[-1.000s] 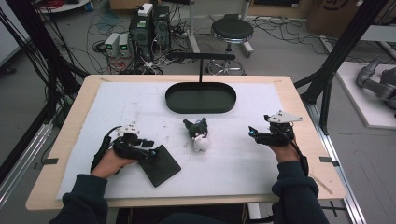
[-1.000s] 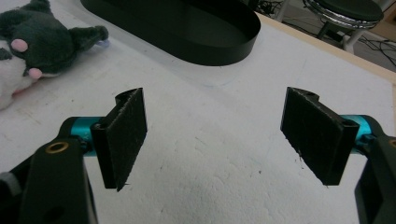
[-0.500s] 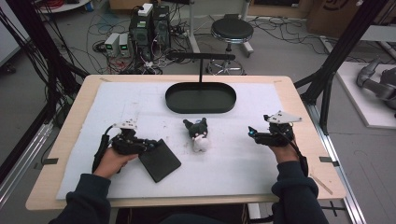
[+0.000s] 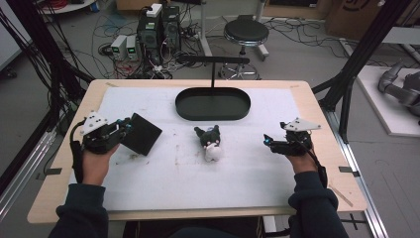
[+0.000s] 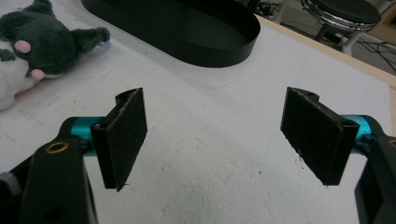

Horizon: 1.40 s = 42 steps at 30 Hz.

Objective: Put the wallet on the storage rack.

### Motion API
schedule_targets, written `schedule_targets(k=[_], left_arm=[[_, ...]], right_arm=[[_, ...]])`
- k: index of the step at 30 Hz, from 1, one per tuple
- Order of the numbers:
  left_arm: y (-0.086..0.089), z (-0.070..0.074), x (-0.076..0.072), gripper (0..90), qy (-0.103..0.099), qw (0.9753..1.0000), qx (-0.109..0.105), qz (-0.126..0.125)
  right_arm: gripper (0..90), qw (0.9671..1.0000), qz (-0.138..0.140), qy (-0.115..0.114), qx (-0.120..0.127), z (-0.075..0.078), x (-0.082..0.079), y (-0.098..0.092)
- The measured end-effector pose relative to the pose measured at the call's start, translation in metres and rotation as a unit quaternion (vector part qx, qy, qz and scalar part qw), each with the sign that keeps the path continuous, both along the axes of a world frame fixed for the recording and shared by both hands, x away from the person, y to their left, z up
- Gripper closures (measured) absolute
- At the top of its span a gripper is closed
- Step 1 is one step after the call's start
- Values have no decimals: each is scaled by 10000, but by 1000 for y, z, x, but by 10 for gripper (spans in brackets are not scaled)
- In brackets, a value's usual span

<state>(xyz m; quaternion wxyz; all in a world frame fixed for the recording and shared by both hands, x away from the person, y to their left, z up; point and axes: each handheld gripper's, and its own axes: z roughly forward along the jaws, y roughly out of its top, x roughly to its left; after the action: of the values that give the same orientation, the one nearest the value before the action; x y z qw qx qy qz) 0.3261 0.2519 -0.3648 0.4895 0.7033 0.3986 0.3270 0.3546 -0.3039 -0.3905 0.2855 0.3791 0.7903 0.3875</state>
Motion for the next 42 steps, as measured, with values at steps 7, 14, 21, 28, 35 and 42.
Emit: schedule_targets(k=[7, 14, 21, 28, 35, 42], left_arm=[[-28, -5, 4, 826, 340, 9966, 328, -677], [-52, -7, 2, 826, 553, 9906, 229, -1233], [-52, -10, 0, 797, 636, 9875, 41, -1445], [-51, -13, 0, 785, 744, 9799, -183, -1844], [-52, -15, -1, 743, 754, 9758, -282, -2033], [-51, -16, -2, 434, 387, 9818, -294, -1837]], right_arm=[[231, 10000, 3, -20, -2, 0, 0, 0], [231, 10000, -14, -28, 25, 1, -1, -2], [231, 10000, -9, -40, 19, 1, -1, -1], [231, 10000, -19, -46, 33, 2, -1, -2], [231, 10000, -22, -53, 43, 2, -2, -2], [231, 10000, -36, -58, 60, 3, -2, -2]])
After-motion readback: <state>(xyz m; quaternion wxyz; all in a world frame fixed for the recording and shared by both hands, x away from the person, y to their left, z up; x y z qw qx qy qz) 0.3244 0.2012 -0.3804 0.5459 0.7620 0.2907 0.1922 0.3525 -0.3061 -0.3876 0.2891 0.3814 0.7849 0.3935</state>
